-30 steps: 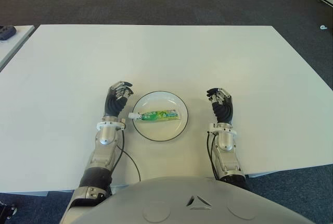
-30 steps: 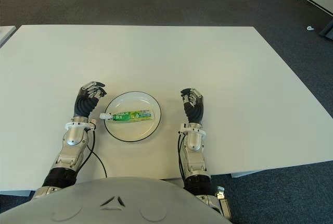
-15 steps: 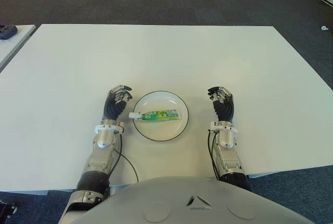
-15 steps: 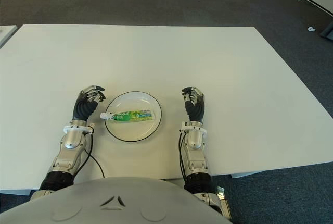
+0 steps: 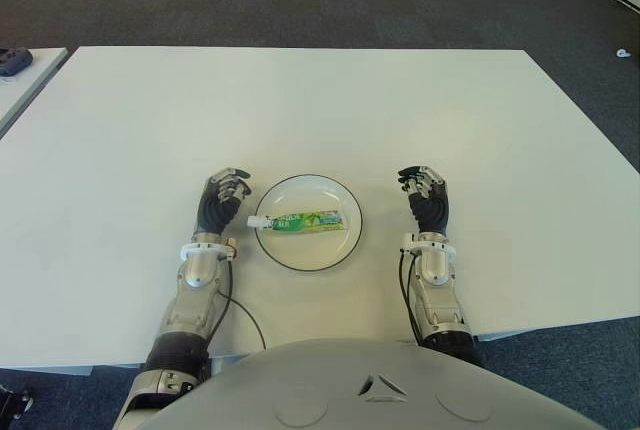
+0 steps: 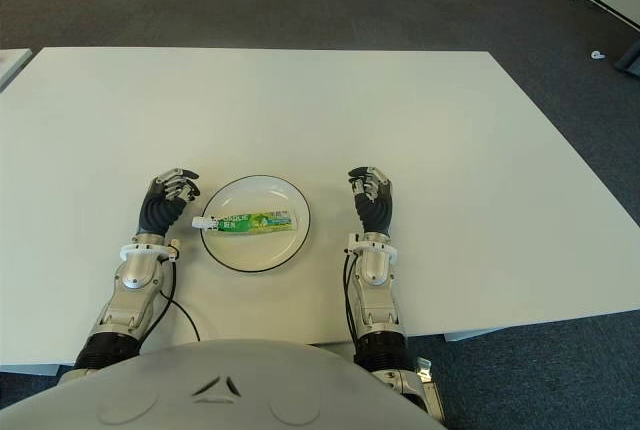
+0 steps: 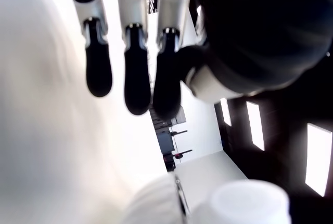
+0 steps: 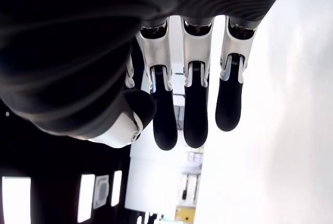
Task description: Put the toothpaste on the table into the plate.
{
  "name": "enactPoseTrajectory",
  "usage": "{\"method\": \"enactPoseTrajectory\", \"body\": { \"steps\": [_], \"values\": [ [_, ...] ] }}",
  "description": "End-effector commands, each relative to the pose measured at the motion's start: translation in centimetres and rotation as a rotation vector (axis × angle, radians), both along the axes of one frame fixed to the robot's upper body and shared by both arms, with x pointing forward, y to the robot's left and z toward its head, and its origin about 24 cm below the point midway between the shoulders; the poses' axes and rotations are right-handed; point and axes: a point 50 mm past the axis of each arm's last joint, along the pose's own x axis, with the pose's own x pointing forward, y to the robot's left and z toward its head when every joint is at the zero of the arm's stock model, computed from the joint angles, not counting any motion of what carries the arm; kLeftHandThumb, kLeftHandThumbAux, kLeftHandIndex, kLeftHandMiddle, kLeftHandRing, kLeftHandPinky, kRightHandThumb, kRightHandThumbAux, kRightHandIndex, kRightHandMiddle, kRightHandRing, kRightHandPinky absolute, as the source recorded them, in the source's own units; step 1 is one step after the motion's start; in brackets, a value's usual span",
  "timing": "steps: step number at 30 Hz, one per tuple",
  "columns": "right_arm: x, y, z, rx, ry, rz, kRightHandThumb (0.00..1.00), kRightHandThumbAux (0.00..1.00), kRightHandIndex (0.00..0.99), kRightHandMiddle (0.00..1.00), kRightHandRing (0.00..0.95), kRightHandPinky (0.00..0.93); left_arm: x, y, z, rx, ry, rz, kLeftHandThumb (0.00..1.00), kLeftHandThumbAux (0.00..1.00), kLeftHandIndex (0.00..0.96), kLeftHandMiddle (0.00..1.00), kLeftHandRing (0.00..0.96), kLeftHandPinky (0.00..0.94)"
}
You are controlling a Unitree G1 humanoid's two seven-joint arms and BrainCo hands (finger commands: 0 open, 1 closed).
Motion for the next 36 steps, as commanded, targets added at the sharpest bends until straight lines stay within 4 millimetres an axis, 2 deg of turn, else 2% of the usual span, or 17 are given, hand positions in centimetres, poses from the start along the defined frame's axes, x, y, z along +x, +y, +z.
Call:
{"method": "enactPoseTrajectory", "body": {
  "steps": [1,36],
  "values": [
    [0.05,0.10,-0.08,0.009,0.011,0.004,0.704,0.733,0.425,0.461,0.445,0.435,-0.21,0.25,-0.24,-0.004,0.019,0.035,0.707,0.716,0.432,0.619,0.620,0.595],
    [-0.64,0.20,0.09,0.007,0.015,0.029,0.705,0.733,0.426,0.464,0.447,0.440,-0.85,0.74,-0.61,-0.035,0.030,0.089,0.704,0.718,0.431,0.599,0.606,0.583]
  ]
}}
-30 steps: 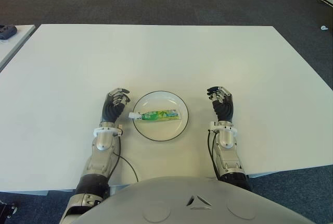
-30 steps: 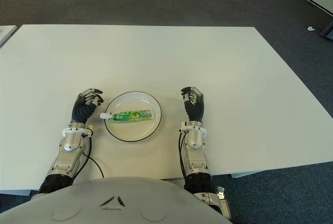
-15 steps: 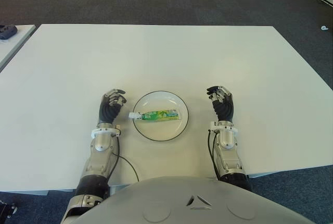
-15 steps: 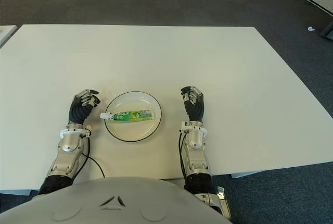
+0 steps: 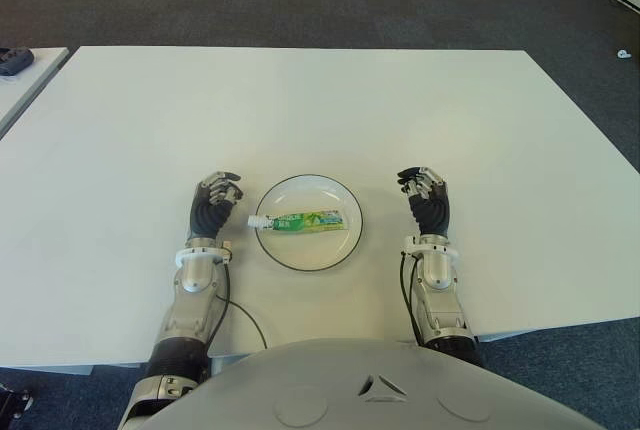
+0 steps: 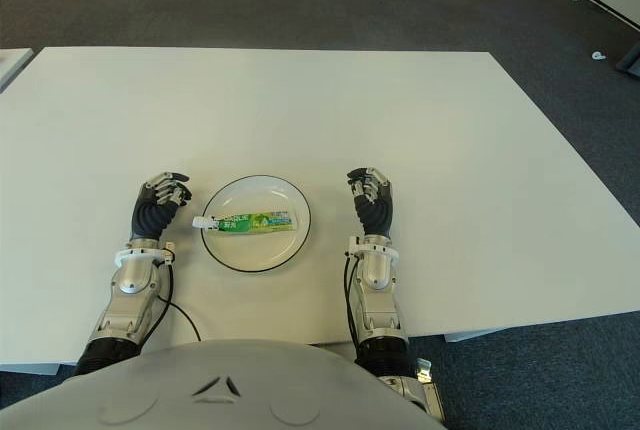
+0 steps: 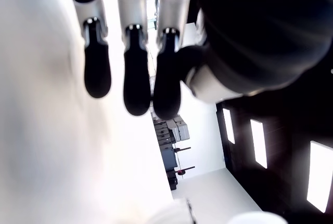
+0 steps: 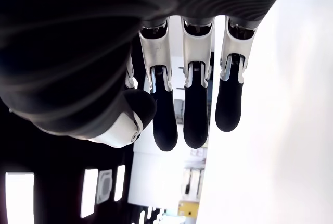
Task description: Put the toothpaste on the table into the plate.
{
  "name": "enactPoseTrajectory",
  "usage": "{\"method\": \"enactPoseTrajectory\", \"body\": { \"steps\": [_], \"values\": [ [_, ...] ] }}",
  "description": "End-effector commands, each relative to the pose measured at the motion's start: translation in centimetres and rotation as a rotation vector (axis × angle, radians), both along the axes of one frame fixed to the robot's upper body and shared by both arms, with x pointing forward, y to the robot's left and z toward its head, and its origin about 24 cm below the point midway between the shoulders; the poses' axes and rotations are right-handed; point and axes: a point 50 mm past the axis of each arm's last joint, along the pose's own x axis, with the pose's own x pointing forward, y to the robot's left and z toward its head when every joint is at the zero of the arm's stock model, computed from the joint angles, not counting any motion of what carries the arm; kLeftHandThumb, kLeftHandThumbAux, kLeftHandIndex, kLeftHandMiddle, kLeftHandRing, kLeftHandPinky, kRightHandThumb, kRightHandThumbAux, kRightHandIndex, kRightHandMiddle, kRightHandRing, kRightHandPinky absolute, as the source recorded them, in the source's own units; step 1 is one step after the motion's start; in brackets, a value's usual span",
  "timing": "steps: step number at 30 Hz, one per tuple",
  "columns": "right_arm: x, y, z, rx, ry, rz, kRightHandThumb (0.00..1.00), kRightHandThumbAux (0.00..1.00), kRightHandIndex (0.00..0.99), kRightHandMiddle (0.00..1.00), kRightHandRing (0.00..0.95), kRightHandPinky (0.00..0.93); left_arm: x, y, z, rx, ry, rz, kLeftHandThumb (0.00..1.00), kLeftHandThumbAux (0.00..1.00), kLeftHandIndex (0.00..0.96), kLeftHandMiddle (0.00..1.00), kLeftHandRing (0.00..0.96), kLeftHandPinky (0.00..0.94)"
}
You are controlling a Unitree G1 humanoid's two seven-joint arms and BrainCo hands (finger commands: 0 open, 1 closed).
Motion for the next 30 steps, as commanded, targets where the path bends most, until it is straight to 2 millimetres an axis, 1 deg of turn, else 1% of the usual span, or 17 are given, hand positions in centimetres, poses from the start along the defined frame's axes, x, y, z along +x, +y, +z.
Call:
{"method": "enactPoseTrajectory", "body": {
  "steps": [1,12,16,20,27,30],
  "values": [
    [-0.05,0.20,-0.10,0.010,0.019,0.007,0.705,0.733,0.426,0.465,0.446,0.440,-0.21,0.04,-0.29,-0.013,0.027,0.014,0.704,0.718,0.431,0.600,0.607,0.585],
    [-0.24,0.42,-0.09,0.016,0.023,0.032,0.705,0.731,0.428,0.476,0.456,0.458,-0.30,0.08,-0.25,-0.017,0.041,0.022,0.704,0.717,0.432,0.613,0.613,0.582],
    [-0.25,0.48,-0.25,0.011,0.037,0.041,0.706,0.731,0.428,0.478,0.460,0.460,-0.35,0.06,-0.17,-0.011,0.035,0.018,0.705,0.717,0.432,0.616,0.616,0.594],
    [-0.33,0.54,-0.35,0.003,0.053,0.048,0.706,0.731,0.428,0.473,0.452,0.439,-0.42,0.11,-0.13,-0.003,0.033,0.014,0.705,0.717,0.432,0.611,0.614,0.584],
    [-0.49,0.82,-0.56,-0.007,0.081,0.059,0.706,0.731,0.427,0.463,0.441,0.430,-0.55,0.19,-0.10,0.011,0.033,0.007,0.705,0.717,0.432,0.615,0.615,0.560],
    [-0.55,0.90,-0.62,-0.010,0.091,0.062,0.706,0.731,0.427,0.462,0.439,0.429,-0.59,0.21,-0.08,0.011,0.033,0.005,0.705,0.717,0.432,0.620,0.618,0.577]
  ]
}}
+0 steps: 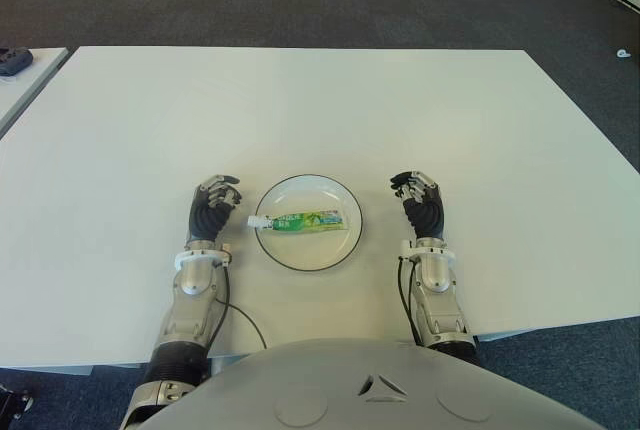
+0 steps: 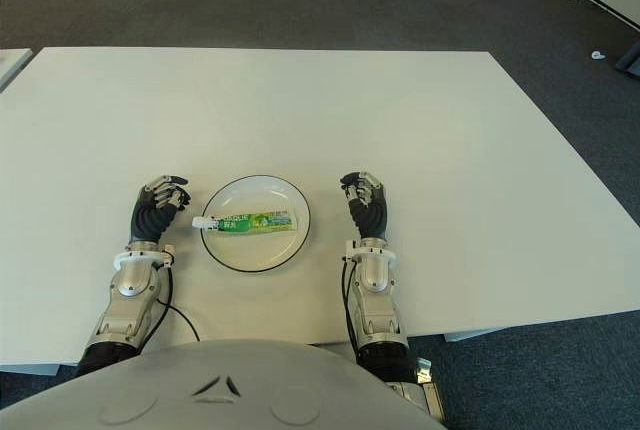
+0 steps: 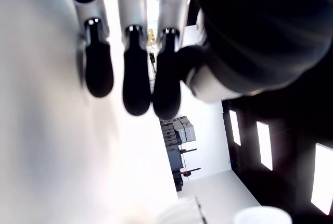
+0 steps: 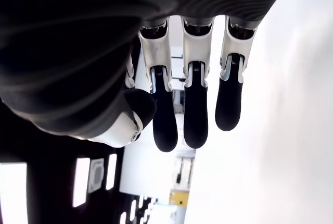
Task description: Put the toothpaste on the table into the plate.
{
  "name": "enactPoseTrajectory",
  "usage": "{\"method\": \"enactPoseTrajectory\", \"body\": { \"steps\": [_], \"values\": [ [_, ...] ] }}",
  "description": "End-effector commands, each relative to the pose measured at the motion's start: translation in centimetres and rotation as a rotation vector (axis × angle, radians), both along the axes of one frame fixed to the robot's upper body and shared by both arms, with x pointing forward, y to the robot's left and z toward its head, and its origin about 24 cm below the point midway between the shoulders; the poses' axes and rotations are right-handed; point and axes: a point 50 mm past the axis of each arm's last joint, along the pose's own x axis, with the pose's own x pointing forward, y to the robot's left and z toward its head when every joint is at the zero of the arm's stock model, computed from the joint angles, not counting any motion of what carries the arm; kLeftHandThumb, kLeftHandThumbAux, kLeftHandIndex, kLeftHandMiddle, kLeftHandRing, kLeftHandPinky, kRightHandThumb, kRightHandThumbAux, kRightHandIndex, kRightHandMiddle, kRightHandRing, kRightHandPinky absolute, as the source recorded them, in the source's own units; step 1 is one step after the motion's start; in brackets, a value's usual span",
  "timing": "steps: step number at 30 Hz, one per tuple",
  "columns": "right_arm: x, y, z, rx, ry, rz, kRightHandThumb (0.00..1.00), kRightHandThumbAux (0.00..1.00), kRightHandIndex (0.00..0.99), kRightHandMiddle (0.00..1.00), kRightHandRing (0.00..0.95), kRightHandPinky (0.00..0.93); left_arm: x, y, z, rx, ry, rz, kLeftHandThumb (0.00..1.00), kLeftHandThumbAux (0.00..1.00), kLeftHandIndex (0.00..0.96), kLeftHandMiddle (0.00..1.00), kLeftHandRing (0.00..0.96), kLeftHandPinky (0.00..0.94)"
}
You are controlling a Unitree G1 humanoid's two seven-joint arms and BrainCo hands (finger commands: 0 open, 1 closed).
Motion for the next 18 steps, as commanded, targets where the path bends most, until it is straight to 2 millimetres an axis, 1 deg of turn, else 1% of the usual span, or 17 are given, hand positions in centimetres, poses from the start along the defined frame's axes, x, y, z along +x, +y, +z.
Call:
{"method": "enactPoseTrajectory", "body": {
  "steps": [1,5,18],
  "values": [
    [-0.16,0.17,-0.26,-0.006,0.033,0.007,0.706,0.731,0.427,0.462,0.439,0.430,-0.13,0.10,0.05,0.012,0.005,-0.007,0.705,0.717,0.432,0.620,0.619,0.581],
    [-0.24,0.30,-0.33,-0.007,0.038,0.013,0.706,0.732,0.427,0.464,0.441,0.437,-0.24,0.12,0.11,0.008,0.001,-0.007,0.705,0.717,0.432,0.624,0.623,0.597],
    [-0.41,0.53,-0.44,-0.011,0.050,0.045,0.706,0.733,0.427,0.465,0.440,0.439,-0.45,0.04,0.30,0.012,-0.006,-0.006,0.706,0.717,0.432,0.620,0.620,0.591]
  ]
}}
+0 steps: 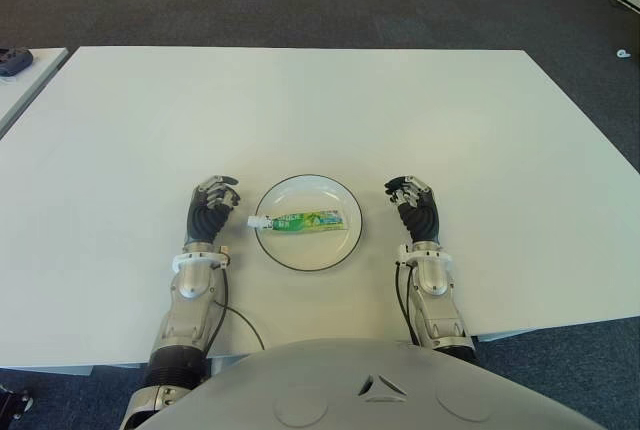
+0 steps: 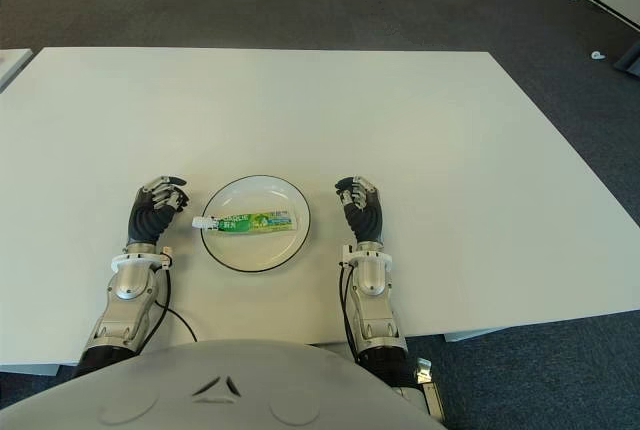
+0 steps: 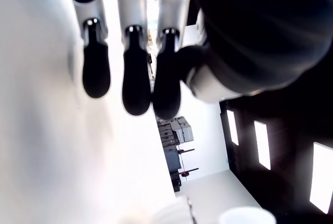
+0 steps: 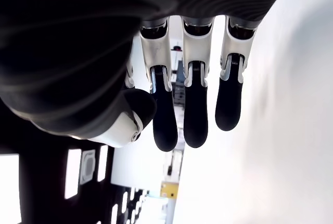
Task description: Put the toothpaste on the table into the plate.
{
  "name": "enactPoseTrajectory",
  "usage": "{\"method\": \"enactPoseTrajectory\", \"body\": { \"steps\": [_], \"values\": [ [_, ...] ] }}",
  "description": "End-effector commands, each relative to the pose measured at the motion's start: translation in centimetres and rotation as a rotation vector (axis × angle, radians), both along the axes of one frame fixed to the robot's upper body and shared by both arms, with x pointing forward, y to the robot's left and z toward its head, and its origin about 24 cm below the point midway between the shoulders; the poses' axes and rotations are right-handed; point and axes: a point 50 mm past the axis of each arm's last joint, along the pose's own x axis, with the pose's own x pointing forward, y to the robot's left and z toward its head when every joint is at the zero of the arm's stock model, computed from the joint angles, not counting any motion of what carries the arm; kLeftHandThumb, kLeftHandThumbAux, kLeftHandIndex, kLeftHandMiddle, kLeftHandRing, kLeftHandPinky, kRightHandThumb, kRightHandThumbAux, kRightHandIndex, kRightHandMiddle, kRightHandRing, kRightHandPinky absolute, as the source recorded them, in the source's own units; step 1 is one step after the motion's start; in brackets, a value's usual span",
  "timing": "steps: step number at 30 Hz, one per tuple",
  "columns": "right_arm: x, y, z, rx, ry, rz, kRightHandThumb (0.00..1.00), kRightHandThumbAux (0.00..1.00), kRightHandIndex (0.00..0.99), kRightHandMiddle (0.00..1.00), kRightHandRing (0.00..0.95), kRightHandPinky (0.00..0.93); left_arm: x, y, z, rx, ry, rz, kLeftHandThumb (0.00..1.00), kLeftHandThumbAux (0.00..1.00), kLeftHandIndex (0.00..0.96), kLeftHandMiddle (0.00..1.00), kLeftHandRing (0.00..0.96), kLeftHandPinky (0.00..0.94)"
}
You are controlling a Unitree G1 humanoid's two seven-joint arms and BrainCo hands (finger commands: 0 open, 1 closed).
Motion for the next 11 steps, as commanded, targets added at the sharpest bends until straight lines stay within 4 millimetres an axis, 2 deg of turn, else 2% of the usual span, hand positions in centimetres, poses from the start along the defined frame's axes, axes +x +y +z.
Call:
{"method": "enactPoseTrajectory", "body": {
  "steps": [1,11],
  "values": [
    [-0.09,0.11,-0.25,-0.004,0.028,0.010,0.706,0.733,0.427,0.465,0.440,0.439,-0.24,0.00,-0.07,0.005,0.011,-0.004,0.706,0.717,0.432,0.619,0.620,0.589],
    [-0.11,0.23,-0.30,-0.005,0.036,0.007,0.707,0.733,0.427,0.465,0.445,0.440,-0.34,-0.01,0.01,0.008,0.028,0.001,0.705,0.717,0.432,0.616,0.614,0.562]
  ]
}}
